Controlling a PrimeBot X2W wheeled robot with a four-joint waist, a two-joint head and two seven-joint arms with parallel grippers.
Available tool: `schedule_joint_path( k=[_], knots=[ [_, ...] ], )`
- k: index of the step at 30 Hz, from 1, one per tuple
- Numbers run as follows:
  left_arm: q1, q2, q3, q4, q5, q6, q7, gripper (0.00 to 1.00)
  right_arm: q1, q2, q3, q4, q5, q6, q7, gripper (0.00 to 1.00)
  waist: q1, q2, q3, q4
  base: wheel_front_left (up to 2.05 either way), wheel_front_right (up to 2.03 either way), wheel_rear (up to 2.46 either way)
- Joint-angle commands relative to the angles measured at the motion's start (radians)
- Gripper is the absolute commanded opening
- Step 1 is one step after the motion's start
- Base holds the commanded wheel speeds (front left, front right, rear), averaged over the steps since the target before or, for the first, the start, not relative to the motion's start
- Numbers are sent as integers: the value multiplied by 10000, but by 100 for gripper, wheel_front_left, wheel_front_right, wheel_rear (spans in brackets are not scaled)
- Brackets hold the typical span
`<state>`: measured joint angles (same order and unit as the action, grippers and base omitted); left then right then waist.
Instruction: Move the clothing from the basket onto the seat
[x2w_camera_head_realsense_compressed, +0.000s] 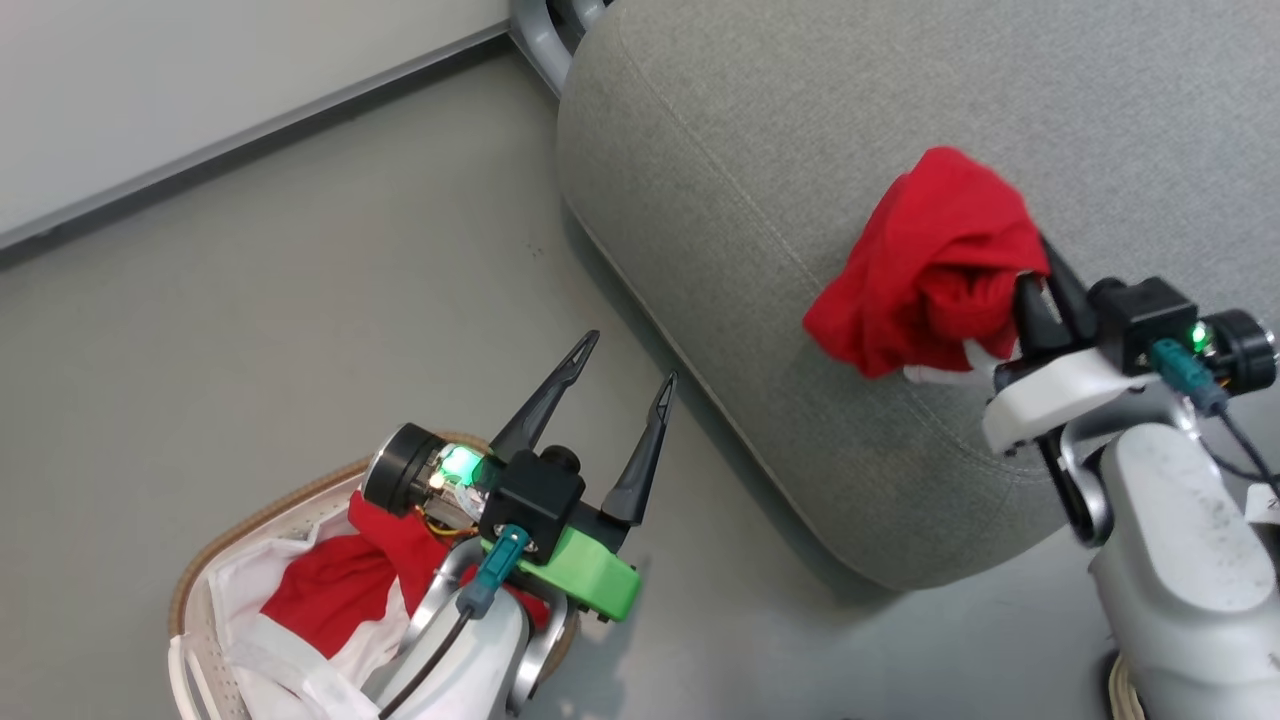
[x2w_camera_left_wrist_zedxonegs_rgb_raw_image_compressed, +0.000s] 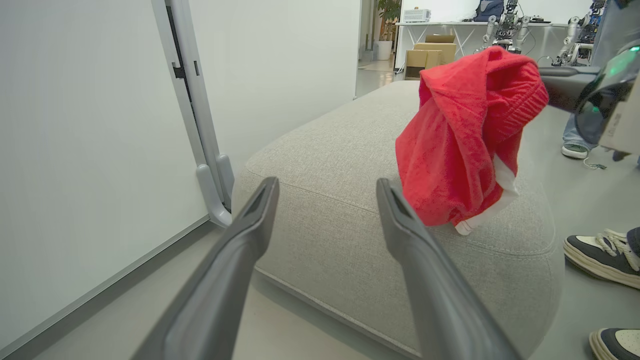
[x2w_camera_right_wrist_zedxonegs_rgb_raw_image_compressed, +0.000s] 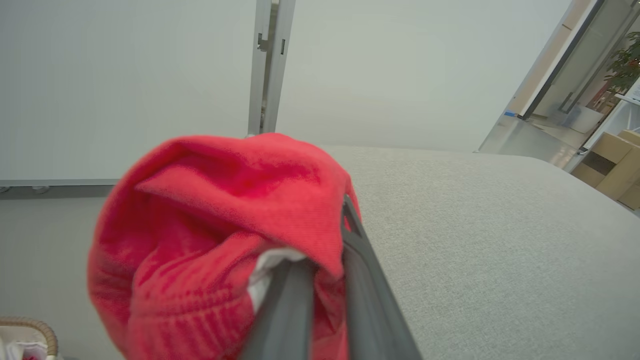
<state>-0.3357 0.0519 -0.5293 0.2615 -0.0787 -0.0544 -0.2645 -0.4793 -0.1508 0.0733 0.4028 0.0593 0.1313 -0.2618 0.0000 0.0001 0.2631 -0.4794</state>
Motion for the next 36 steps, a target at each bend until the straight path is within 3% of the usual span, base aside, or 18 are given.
schedule_joint_path(
  k=[1,13,28,30,31,32,34,36],
  knots=[
    [-170,136,46,23,90,-86,1,100,-370,-160,-179,94,-122,-10,-49,0,0,-1,566,67,0,0,0],
    [-1062,478,-59,159,641,-300,1,100,-2931,-1408,-1418,1413,-618,-10,-47,0,0,-1,2427,748,0,0,0],
    [-2182,651,-425,308,942,-383,1,100,-4615,-1730,-3442,2813,-1161,-10,-47,0,0,-1,4152,1345,0,0,0],
    [-2266,659,-424,345,919,-344,1,100,-4506,-1632,-3705,2930,-1217,-10,-47,8,0,-1,4226,1385,0,0,0],
    [-2300,664,-415,361,899,-329,1,100,-4423,-1583,-3798,2992,-1260,-10,-47,18,0,-1,4247,1395,0,0,0],
    [-2332,676,-391,390,867,-310,1,100,-4303,-1515,-3872,3049,-1315,-10,-47,35,0,-1,4266,1401,0,0,0],
    [-2372,689,-276,396,784,-199,1,100,-4133,-1364,-4003,3094,-1367,-12,-47,100,0,-1,4268,1384,0,0,0],
    [-2385,708,-205,361,708,-128,1,100,-3911,-1238,-4066,3011,-1412,-10,-47,100,0,-1,4212,1367,0,0,0]
  ],
)
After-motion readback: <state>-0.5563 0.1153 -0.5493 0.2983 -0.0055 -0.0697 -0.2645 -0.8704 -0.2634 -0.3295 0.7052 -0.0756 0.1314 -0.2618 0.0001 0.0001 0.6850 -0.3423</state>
